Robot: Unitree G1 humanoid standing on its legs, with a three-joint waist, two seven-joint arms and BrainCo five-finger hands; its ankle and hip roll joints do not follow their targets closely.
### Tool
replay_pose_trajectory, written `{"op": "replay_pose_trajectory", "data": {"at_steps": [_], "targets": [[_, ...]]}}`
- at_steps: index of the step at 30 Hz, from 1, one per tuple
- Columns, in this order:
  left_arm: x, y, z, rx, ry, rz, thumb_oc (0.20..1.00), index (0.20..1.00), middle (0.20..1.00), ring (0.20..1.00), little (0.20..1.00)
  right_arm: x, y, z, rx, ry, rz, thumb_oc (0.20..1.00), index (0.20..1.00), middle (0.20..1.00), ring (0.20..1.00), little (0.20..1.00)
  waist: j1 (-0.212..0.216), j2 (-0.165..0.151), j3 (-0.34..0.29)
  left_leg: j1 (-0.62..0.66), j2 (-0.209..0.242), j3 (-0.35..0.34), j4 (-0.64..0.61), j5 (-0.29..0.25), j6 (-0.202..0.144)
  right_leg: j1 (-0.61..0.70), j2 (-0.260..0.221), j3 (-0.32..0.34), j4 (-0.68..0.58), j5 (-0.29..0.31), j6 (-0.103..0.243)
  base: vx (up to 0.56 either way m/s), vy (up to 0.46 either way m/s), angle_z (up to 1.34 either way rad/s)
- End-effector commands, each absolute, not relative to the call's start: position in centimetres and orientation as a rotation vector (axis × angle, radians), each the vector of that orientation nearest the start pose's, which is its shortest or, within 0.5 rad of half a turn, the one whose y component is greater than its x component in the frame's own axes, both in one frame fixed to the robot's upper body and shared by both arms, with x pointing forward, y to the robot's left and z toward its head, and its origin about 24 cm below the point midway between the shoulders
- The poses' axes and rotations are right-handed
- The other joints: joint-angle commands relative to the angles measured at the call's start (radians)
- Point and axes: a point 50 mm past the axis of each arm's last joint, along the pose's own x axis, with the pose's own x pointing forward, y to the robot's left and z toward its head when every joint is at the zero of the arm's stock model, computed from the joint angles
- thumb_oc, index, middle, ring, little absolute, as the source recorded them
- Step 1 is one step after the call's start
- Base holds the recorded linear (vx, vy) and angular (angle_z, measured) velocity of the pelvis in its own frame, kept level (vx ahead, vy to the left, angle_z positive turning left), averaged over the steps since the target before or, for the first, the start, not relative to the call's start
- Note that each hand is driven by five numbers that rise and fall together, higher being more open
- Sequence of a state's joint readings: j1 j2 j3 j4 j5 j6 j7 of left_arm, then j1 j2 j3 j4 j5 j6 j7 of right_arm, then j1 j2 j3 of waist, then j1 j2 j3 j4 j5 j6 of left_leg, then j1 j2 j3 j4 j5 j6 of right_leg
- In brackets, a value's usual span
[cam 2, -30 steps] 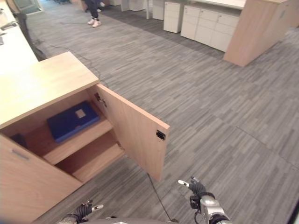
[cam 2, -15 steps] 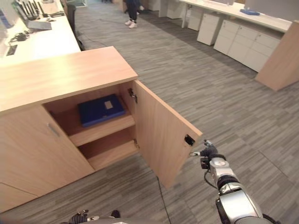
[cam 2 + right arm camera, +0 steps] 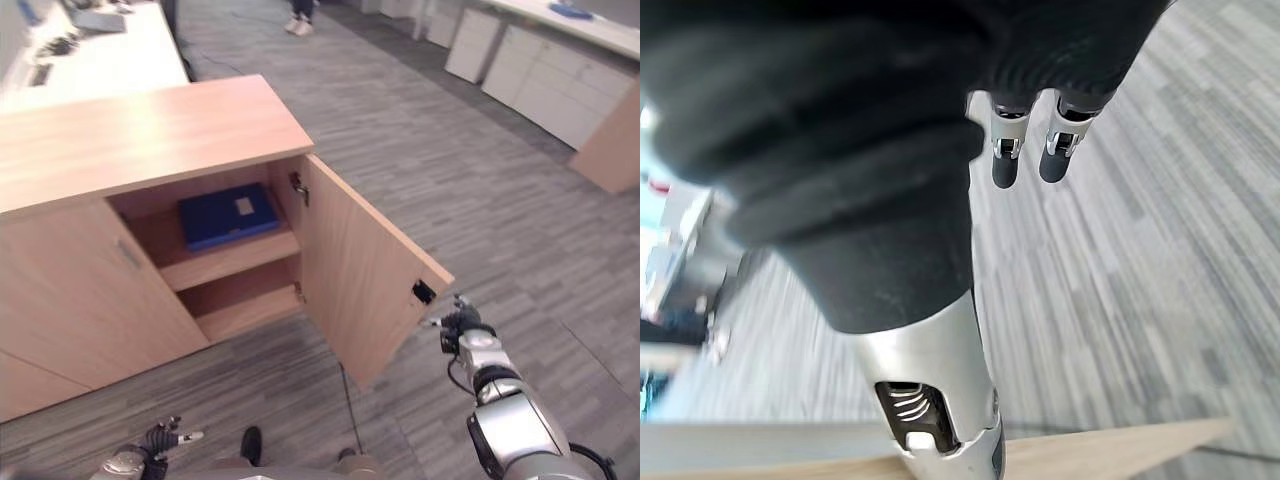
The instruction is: Put the empty folder in the office cabinet
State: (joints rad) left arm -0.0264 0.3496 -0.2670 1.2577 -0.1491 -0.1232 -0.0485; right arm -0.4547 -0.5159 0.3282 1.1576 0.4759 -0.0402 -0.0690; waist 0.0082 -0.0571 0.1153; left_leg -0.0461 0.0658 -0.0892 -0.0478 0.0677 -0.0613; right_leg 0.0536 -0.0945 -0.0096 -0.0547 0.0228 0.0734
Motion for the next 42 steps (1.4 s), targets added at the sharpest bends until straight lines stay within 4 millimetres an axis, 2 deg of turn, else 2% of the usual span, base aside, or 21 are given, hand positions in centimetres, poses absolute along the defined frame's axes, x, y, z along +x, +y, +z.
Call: {"op": "replay_pose_trajectory", "data": {"at_steps": [1, 3, 4, 8, 10, 14, 16, 17, 18, 19, 20, 21, 25, 29, 32, 33, 34, 35, 38, 42], "targets": [[11.3, 26.6, -14.4, 0.326, 1.072, 0.046, 1.000, 1.000, 1.000, 1.000, 1.000, 33.6, -19.1, 0.4, -0.063, 0.306, 0.040, 1.000, 1.000, 1.000, 1.000, 1.000, 0.075, 0.029, -0.033, 0.135, -0.048, 0.002, -0.015, -0.085, 0.018, 0.014, -0.008, 0.020, 0.062, -0.053, 0.064, 0.06, -0.074, -0.21], [10.9, 26.3, -14.6, 0.325, 1.081, 0.041, 1.000, 1.000, 1.000, 1.000, 1.000, 32.8, -17.9, -0.1, -0.055, 0.297, 0.099, 1.000, 1.000, 1.000, 1.000, 1.000, 0.068, 0.030, -0.035, 0.142, -0.042, -0.010, -0.015, -0.085, 0.012, 0.035, -0.009, 0.009, 0.040, -0.053, 0.060, 0.05, -0.082, -0.03], [10.4, 26.2, -14.8, 0.325, 1.095, 0.039, 1.000, 1.000, 1.000, 1.000, 1.000, 31.8, -16.7, -0.7, -0.035, 0.292, 0.159, 1.000, 1.000, 1.000, 1.000, 1.000, 0.069, 0.030, -0.042, 0.149, -0.037, -0.017, -0.019, -0.086, 0.005, 0.055, -0.008, -0.006, 0.016, -0.052, 0.058, 0.05, -0.093, 0.24], [9.7, 26.1, -15.0, 0.315, 1.112, 0.060, 1.000, 1.000, 1.000, 1.000, 1.000, 29.7, -14.2, -1.0, -0.021, 0.253, 0.303, 1.000, 1.000, 1.000, 1.000, 1.000, 0.074, 0.031, -0.043, 0.134, -0.028, -0.046, -0.012, -0.069, -0.011, 0.064, -0.004, -0.037, -0.016, -0.041, 0.051, -0.02, -0.079, 0.42], [10.4, 25.8, -14.8, 0.314, 1.086, 0.063, 1.000, 1.000, 1.000, 1.000, 1.000, 29.1, -13.6, -0.8, -0.005, 0.227, 0.340, 1.000, 1.000, 1.000, 1.000, 1.000, 0.084, 0.032, -0.024, 0.106, -0.026, -0.062, 0.002, -0.058, -0.029, 0.070, -0.009, -0.058, -0.026, -0.053, 0.050, -0.10, -0.042, 0.48], [10.6, 25.4, -14.9, 0.313, 1.074, 0.059, 1.000, 1.000, 1.000, 1.000, 1.000, 28.3, -12.8, -0.1, -0.011, 0.184, 0.402, 1.000, 1.000, 1.000, 1.000, 1.000, 0.089, 0.033, -0.010, 0.061, -0.023, -0.073, 0.034, -0.055, -0.043, 0.077, -0.017, -0.111, -0.033, -0.054, 0.049, -0.08, -0.021, 0.70], [10.9, 25.1, -14.9, 0.323, 1.066, 0.049, 1.000, 1.000, 1.000, 1.000, 1.000, 28.2, -12.8, 0.2, -0.008, 0.162, 0.400, 1.000, 1.000, 1.000, 1.000, 1.000, 0.085, 0.030, 0.007, 0.025, -0.007, -0.030, 0.062, -0.046, -0.053, 0.080, -0.036, -0.151, -0.031, -0.052, 0.052, -0.10, 0.052, 0.48], [10.9, 25.1, -14.9, 0.323, 1.066, 0.049, 1.000, 1.000, 1.000, 1.000, 1.000, 28.2, -12.8, 0.2, -0.008, 0.162, 0.400, 1.000, 1.000, 1.000, 1.000, 1.000, 0.084, 0.030, 0.007, 0.025, -0.007, -0.030, 0.062, -0.046, -0.053, 0.080, -0.036, -0.151, -0.031, -0.052, 0.052, -0.13, 0.113, 0.37], [11.1, 24.8, -14.9, 0.331, 1.064, 0.031, 1.000, 1.000, 1.000, 1.000, 1.000, 28.3, -12.8, 0.6, -0.017, 0.147, 0.406, 1.000, 1.000, 1.000, 1.000, 1.000, 0.073, 0.027, 0.014, 0.003, 0.037, 0.094, 0.081, -0.035, -0.060, 0.080, -0.062, -0.198, -0.027, -0.048, 0.063, -0.12, 0.124, 0.54], [11.1, 24.7, -15.0, 0.337, 1.068, 0.023, 1.000, 1.000, 1.000, 1.000, 1.000, 28.5, -12.7, 0.8, -0.022, 0.140, 0.403, 1.000, 1.000, 1.000, 1.000, 1.000, 0.068, 0.027, 0.012, 0.002, 0.060, 0.156, 0.087, -0.033, -0.062, 0.080, -0.070, -0.217, -0.025, -0.046, 0.067, -0.11, 0.123, 0.87], [11.1, 24.7, -15.0, 0.337, 1.068, 0.023, 1.000, 1.000, 1.000, 1.000, 1.000, 28.5, -12.7, 0.8, -0.022, 0.140, 0.403, 1.000, 1.000, 1.000, 1.000, 1.000, 0.070, 0.028, 0.012, 0.002, 0.061, 0.157, 0.088, -0.034, -0.063, 0.080, -0.070, -0.215, -0.025, -0.046, 0.067, -0.03, 0.113, 1.10], [10.6, 24.7, -15.1, 0.357, 1.087, 0.004, 1.000, 1.000, 1.000, 1.000, 1.000, 28.7, -12.7, 1.1, -0.021, 0.130, 0.395, 1.000, 1.000, 1.000, 1.000, 1.000, 0.068, 0.033, -0.001, 0.011, 0.081, 0.218, 0.079, -0.028, -0.061, 0.086, -0.075, -0.239, -0.023, -0.044, 0.073, 0.02, 0.102, 1.00], [9.6, 25.0, -15.3, 0.387, 1.126, -0.004, 1.000, 1.000, 1.000, 1.000, 1.000, 29.5, -12.7, 1.9, -0.004, 0.104, 0.365, 1.000, 1.000, 1.000, 1.000, 1.000, 0.087, 0.029, -0.032, 0.033, 0.055, 0.209, 0.034, -0.033, -0.045, 0.104, -0.094, -0.267, -0.020, -0.045, 0.082, 0.07, 0.120, 0.69], [9.7, 25.1, -15.3, 0.409, 1.126, -0.024, 1.000, 1.000, 1.000, 1.000, 1.000, 31.4, -15.0, 3.1, 0.017, 0.068, 0.210, 1.000, 1.000, 1.000, 1.000, 1.000, 0.115, 0.023, -0.053, 0.034, 0.009, 0.173, 0.001, -0.033, -0.020, 0.101, -0.131, -0.305, 0.031, -0.053, 0.096, 0.08, 0.144, 0.76], [10.1, 25.7, -14.9, 0.398, 1.106, -0.004, 1.000, 1.000, 1.000, 1.000, 1.000, 33.5, -17.4, 4.8, 0.006, 0.030, 0.072, 1.000, 1.000, 1.000, 1.000, 1.000, 0.130, 0.028, -0.042, 0.049, -0.011, 0.174, -0.019, -0.044, 0.007, 0.039, -0.168, -0.309, 0.187, -0.050, 0.115, 0.03, 0.143, 0.68], [10.2, 25.7, -14.9, 0.398, 1.106, -0.004, 1.000, 1.000, 1.000, 1.000, 1.000, 33.5, -17.4, 4.8, 0.006, 0.030, 0.072, 1.000, 1.000, 1.000, 1.000, 1.000, 0.131, 0.027, -0.042, 0.048, -0.011, 0.175, -0.019, -0.044, 0.007, 0.037, -0.169, -0.307, 0.189, -0.051, 0.115, 0.01, 0.155, 0.05], [10.2, 26.4, -14.7, 0.400, 1.098, 0.012, 1.000, 1.000, 1.000, 1.000, 1.000, 34.9, -19.7, 5.9, -0.002, 0.029, -0.040, 1.000, 1.000, 1.000, 1.000, 1.000, 0.134, 0.040, -0.027, 0.069, -0.010, 0.173, -0.030, -0.052, 0.018, -0.022, -0.183, -0.283, 0.305, -0.020, 0.140, 0.05, 0.126, -0.06], [10.3, 26.8, -14.5, 0.408, 1.095, 0.018, 1.000, 1.000, 1.000, 1.000, 1.000, 35.4, -20.8, 6.2, 0.007, 0.038, -0.094, 1.000, 1.000, 1.000, 1.000, 1.000, 0.134, 0.043, -0.023, 0.079, -0.010, 0.166, -0.035, -0.055, 0.020, -0.052, -0.176, -0.256, 0.328, -0.021, 0.146, 0.10, 0.130, -0.09], [10.7, 27.8, -14.0, 0.409, 1.083, 0.037, 1.000, 1.000, 1.000, 1.000, 1.000, 36.2, -24.9, 7.7, 0.003, 0.054, -0.243, 1.000, 1.000, 1.000, 1.000, 1.000, 0.130, 0.042, -0.020, 0.095, -0.023, 0.135, -0.039, -0.063, 0.012, -0.064, -0.140, -0.198, 0.207, -0.032, 0.122, 0.13, -0.017, 0.09], [11.2, 28.4, -13.7, 0.428, 1.068, 0.030, 1.000, 1.000, 1.000, 1.000, 1.000, 36.2, -29.9, 9.5, -0.034, 0.078, -0.400, 1.000, 1.000, 1.000, 1.000, 1.000, 0.116, 0.026, -0.025, 0.106, -0.031, 0.094, -0.039, -0.081, 0.001, -0.059, -0.123, -0.149, 0.049, 0.016, 0.128, 0.11, -0.070, 0.29]]}}
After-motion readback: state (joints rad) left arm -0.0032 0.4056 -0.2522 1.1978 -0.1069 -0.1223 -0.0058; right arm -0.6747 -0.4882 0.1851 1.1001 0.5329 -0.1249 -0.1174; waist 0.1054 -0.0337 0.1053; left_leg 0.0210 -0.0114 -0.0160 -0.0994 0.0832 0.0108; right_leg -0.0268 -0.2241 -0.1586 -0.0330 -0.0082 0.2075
